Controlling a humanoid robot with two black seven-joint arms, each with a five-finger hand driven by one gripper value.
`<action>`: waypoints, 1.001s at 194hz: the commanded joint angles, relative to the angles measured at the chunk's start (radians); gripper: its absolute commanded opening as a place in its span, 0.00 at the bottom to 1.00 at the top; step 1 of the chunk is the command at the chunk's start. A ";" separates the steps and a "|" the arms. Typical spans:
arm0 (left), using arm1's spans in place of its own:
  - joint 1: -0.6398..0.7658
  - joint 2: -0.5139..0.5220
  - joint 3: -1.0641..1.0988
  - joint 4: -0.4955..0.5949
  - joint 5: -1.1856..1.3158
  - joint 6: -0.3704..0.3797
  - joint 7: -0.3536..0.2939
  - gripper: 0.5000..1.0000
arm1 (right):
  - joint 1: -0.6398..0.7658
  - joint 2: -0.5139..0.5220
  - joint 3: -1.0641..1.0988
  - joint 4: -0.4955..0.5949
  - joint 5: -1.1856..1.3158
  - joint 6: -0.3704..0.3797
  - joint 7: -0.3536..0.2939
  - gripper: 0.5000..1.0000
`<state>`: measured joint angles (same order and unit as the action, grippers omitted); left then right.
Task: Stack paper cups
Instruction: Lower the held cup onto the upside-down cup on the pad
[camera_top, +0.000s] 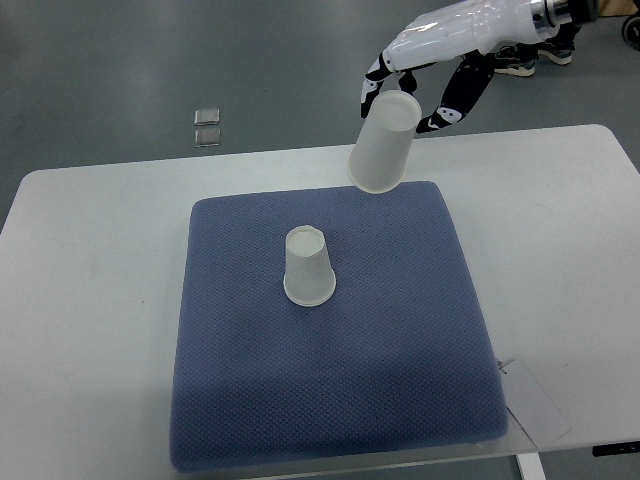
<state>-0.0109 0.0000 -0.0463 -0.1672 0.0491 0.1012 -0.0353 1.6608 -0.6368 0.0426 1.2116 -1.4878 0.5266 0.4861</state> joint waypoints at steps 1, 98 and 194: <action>0.000 0.000 0.000 0.000 0.000 0.000 0.000 1.00 | 0.007 0.051 0.000 -0.006 0.006 0.012 -0.001 0.00; 0.000 0.000 0.000 0.000 0.000 0.000 0.000 1.00 | -0.006 0.230 0.000 -0.018 0.011 0.003 -0.061 0.00; 0.000 0.000 0.000 0.000 0.000 0.000 0.000 1.00 | -0.030 0.289 -0.038 -0.032 0.006 -0.008 -0.103 0.00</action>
<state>-0.0107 0.0000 -0.0462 -0.1672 0.0491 0.1012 -0.0353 1.6346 -0.3533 0.0094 1.1801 -1.4802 0.5213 0.3883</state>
